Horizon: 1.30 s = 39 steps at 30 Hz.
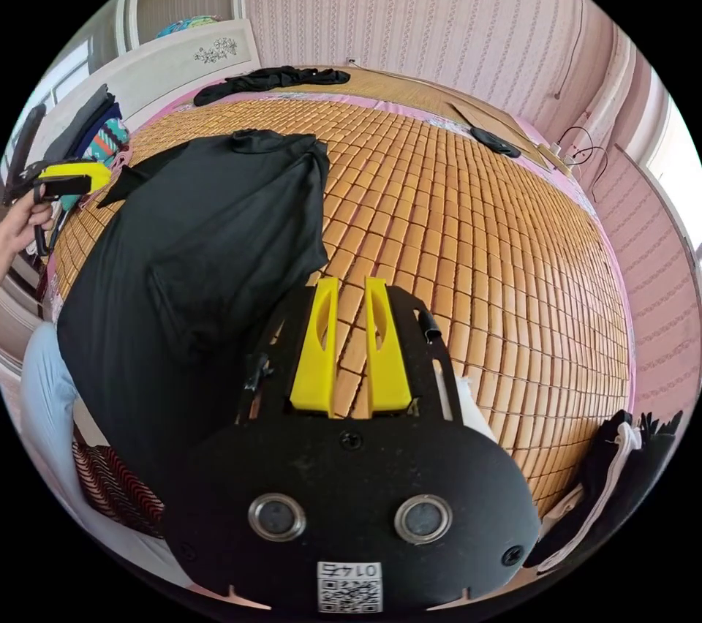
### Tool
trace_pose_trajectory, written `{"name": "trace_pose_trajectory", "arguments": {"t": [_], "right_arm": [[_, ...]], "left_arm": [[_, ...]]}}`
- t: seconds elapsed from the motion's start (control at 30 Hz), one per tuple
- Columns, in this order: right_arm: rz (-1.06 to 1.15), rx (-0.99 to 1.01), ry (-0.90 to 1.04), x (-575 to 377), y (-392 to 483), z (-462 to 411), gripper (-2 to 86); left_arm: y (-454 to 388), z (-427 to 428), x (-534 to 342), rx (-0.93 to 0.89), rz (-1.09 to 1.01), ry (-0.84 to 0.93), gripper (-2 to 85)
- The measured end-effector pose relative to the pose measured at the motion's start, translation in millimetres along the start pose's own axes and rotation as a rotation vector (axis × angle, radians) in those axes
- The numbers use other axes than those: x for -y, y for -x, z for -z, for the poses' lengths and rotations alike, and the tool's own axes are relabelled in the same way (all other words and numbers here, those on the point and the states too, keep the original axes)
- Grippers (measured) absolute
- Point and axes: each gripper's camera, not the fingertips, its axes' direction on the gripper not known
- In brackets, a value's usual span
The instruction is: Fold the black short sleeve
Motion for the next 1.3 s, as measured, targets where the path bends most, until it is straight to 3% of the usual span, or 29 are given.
{"name": "trace_pose_trajectory", "arguments": {"t": [0.27, 0.4, 0.53, 0.67, 0.8, 1.03, 1.3], "right_arm": [[0.141, -0.028, -0.074, -16, 124, 11, 11.3], [0.196, 0.037, -0.077, -20, 201, 3, 12.4], [0.315, 0.106, -0.016, -6, 274, -19, 13.6], [0.483, 0.161, -0.001, 26, 361, -47, 13.7], [0.594, 0.263, -0.024, 76, 451, -76, 13.3], [0.709, 0.406, 0.034, 152, 583, -143, 11.7], [0.713, 0.26, 0.128, 200, 698, -244, 10.8]], "left_arm": [[55, 43, -143, 0.13, 0.163, -0.09, 3.9], [88, 53, -181, 0.16, 0.26, -0.225, 4.5], [121, 54, -195, 0.182, 0.33, -0.286, 4.9], [174, 51, -198, 0.232, 0.402, -0.238, 4.9], [219, 42, -198, 0.14, 0.503, -0.21, 5.7], [246, 9, -193, 0.187, 0.483, -0.136, 8.4], [275, -5, -175, 0.171, 0.468, -0.119, 8.4]]}}
